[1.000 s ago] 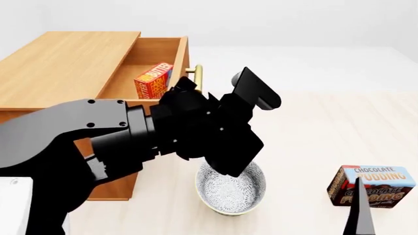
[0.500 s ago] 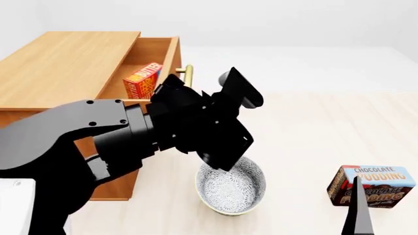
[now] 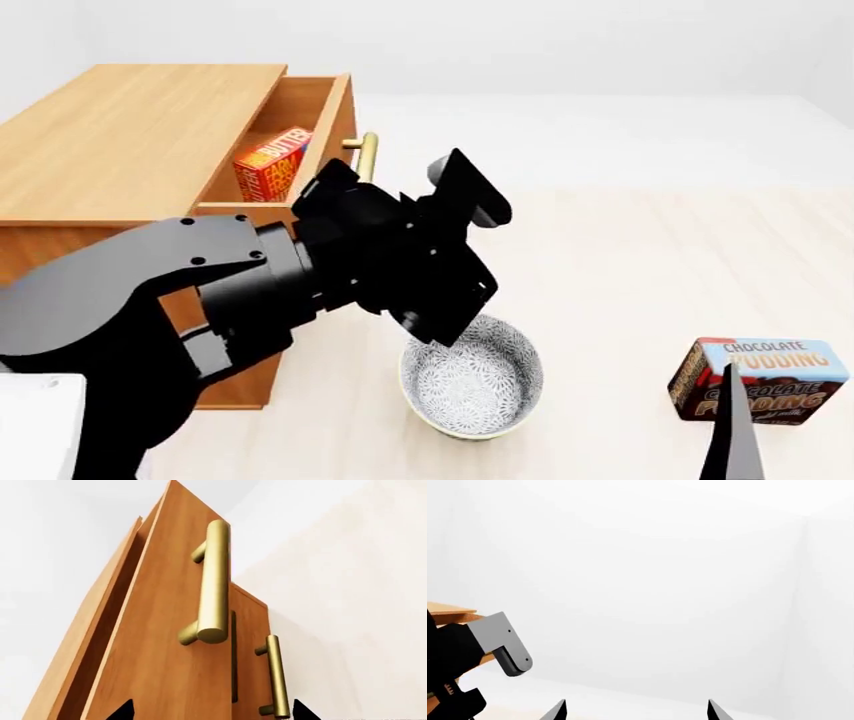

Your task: Put the butter at the back in the top drawer of the cabinet and close it.

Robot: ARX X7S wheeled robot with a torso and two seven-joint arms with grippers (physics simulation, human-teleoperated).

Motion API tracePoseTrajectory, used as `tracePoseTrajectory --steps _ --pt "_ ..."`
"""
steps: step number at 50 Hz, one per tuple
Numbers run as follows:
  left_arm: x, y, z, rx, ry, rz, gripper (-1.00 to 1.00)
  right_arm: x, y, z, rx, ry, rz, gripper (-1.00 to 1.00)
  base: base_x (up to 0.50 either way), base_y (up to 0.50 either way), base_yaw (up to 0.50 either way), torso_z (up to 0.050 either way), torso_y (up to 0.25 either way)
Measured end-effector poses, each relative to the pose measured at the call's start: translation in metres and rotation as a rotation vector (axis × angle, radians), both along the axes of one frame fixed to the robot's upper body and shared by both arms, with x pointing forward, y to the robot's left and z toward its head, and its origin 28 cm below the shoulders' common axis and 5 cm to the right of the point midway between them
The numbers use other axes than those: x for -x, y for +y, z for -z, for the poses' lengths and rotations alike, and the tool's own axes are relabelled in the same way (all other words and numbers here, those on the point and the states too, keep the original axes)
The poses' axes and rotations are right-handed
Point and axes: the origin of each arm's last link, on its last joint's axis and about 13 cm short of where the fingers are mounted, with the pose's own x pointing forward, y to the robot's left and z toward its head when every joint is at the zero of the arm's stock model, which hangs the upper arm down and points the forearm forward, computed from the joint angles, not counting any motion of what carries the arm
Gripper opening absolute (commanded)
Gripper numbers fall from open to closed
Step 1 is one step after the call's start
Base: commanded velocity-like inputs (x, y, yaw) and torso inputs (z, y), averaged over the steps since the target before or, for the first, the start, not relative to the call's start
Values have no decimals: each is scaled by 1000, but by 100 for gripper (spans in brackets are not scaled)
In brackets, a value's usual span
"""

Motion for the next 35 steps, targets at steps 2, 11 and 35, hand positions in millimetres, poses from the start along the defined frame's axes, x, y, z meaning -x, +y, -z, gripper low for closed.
tracePoseTrajectory --steps 2,11,35 --pt "-1 1 1 -3 2 -6 100 0 0 0 0 0 0 100 0 0 0 0 0" --pt "-7 6 5 -20 7 -37 100 0 0 0 1 0 0 100 0 0 0 0 0" --pt "-22 20 10 -61 17 -136 100 0 0 0 2 -1 -2 100 0 0 0 0 0"
